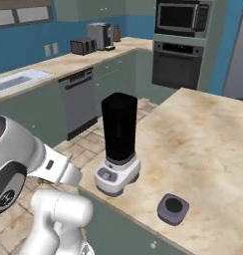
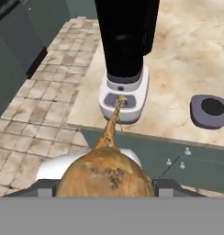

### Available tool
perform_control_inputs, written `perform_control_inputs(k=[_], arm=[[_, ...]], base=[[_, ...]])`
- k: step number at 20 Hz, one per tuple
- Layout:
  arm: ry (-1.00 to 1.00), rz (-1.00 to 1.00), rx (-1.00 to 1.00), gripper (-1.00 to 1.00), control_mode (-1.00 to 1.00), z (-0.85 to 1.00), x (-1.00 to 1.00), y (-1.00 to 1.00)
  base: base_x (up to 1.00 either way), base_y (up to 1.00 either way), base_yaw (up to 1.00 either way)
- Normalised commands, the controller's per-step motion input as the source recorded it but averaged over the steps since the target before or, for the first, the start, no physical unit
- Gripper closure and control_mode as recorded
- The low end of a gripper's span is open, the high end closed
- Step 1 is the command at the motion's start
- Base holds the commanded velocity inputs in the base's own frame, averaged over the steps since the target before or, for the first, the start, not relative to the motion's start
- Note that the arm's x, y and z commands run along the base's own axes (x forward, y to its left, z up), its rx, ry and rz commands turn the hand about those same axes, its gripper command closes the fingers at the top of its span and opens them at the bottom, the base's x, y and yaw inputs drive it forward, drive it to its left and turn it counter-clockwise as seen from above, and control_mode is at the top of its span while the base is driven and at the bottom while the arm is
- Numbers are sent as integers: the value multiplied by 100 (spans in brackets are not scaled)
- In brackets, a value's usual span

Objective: Grab the garlic and onion from the fridge, place them in the blender, close the lid, and turn on the blender to create a marinade.

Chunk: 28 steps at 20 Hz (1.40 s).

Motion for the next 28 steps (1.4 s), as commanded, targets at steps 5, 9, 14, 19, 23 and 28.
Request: perform_control_inputs(k=[5,9,14,19,23,28], arm=[[2,-13,0,100,-100,40,20,-1],[3,-19,0,100,-100,100,62,-14],[1,-14,0,100,-100,90,48,-15],[-2,-1,0,100,-100,74,42,-28],[0,0,0,100,-100,-4,79,-8],[4,4,0,100,-100,-42,90,-12]], base=[[20,9,-33],[0,0,0],[0,0,0],[0,0,0],[0,0,0],[0,0,0]])
